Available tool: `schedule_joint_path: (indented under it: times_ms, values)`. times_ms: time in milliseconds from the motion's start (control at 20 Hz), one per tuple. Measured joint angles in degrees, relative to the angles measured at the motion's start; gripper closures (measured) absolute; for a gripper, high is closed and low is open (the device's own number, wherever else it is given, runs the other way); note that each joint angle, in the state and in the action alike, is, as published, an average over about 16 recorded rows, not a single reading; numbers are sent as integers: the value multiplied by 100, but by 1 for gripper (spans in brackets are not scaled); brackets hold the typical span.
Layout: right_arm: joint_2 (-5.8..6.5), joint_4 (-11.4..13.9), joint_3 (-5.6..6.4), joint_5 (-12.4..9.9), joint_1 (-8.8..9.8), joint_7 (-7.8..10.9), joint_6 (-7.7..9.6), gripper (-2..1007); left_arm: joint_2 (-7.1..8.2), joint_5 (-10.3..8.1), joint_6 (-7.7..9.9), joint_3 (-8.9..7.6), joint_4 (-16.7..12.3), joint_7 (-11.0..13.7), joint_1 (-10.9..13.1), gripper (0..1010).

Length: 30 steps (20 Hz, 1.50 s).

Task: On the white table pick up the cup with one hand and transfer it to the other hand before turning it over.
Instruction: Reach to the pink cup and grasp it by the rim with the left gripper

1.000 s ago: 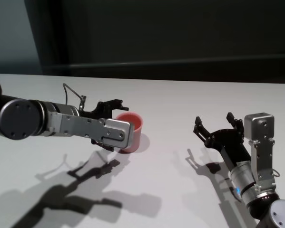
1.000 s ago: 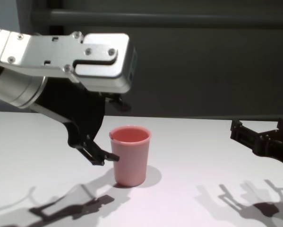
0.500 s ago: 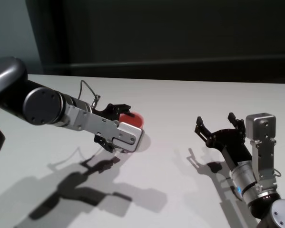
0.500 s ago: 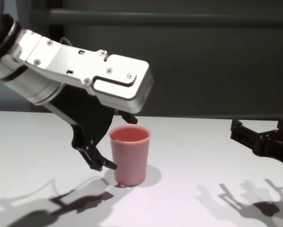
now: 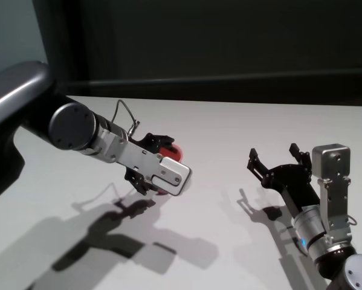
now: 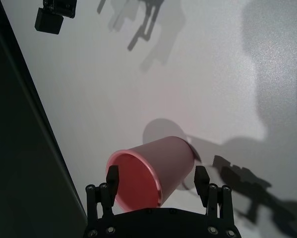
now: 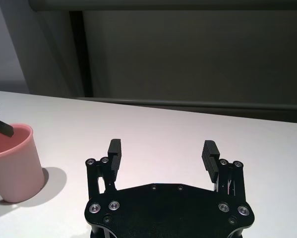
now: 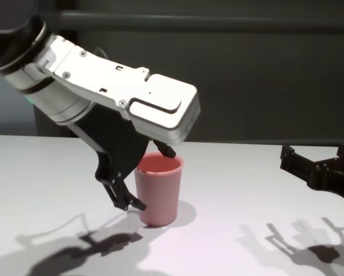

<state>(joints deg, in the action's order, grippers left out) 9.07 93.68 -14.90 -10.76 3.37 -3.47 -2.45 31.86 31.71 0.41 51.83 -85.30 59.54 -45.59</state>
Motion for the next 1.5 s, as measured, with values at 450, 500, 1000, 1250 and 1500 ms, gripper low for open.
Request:
schedule_joint_path:
  times_ms: [450,500,1000,1250,1500]
  values:
    - [0,0,0,0,0,0,0,3,-193,37,-164,296,351,189,-286,9]
    - [0,0,0,0,0,0,0,3,-208,37,-181,321,385,201,-310,10]
    - [0,0,0,0,0,0,0,3,-253,-8,-366,496,635,227,-481,40]
    - [0,0,0,0,0,0,0,3,-218,-63,-467,554,695,217,-523,112]
    - [0,0,0,0,0,0,0,3,-168,-143,-561,607,727,204,-543,238]
